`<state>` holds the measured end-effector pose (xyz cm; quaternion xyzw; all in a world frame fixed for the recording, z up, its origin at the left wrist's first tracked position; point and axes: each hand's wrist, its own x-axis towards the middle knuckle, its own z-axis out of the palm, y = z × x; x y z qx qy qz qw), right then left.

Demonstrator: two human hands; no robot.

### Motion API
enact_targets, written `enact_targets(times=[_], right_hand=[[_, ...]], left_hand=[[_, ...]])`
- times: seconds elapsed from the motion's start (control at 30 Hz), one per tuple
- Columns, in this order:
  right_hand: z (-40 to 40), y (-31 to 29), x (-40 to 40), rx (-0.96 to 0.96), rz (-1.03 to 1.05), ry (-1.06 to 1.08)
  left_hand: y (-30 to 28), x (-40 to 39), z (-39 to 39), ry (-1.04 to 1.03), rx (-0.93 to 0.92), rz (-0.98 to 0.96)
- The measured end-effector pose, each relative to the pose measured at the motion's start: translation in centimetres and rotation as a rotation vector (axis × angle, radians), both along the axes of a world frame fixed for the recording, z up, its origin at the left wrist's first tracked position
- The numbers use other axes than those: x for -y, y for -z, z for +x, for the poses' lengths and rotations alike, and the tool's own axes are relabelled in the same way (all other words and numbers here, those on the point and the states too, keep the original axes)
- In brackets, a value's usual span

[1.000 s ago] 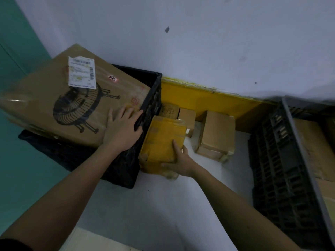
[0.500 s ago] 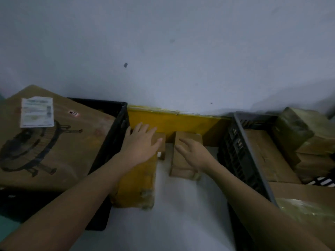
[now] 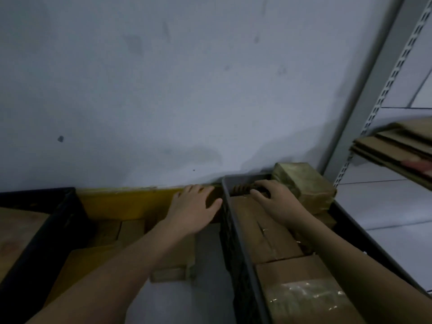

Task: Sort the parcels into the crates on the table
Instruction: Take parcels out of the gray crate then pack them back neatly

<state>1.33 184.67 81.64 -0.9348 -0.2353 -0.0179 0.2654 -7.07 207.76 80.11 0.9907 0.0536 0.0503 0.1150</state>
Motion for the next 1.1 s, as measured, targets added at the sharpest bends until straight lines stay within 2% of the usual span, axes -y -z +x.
enact_targets(times=[0.2,0.33,0.4,0.57,0.73,0.87,1.1], right_hand=[[3.9,-0.8,8.5,0.027,-0.077,0.289],[5.6,-0.1,11.6,-0.028,-0.113,0.385],[6.7,0.3,12.3,-0.077,-0.12,0.389],[8.8,2.0,12.4,-0.21,-0.024,0.315],[8.2,4.6,11.5,-0.087,-0.069,0.326],[8.5,5.5,12.1,-0.046,-0.019,0.343],[8.4,6.7,11.9,0.067,0.054,0.344]], left_hand=[[2.0,8.1,3.0,0.017,-0.057,-0.092],[4.6,11.5,4.0,-0.146,-0.191,-0.324],[5.9,12.8,4.2,-0.253,-0.2,-0.412],[7.3,13.6,4.6,-0.354,-0.092,-0.333],[7.6,13.6,4.5,-0.378,-0.081,-0.327],[7.9,13.5,4.5,-0.347,-0.048,-0.346],[7.9,13.7,4.6,-0.413,-0.006,-0.259]])
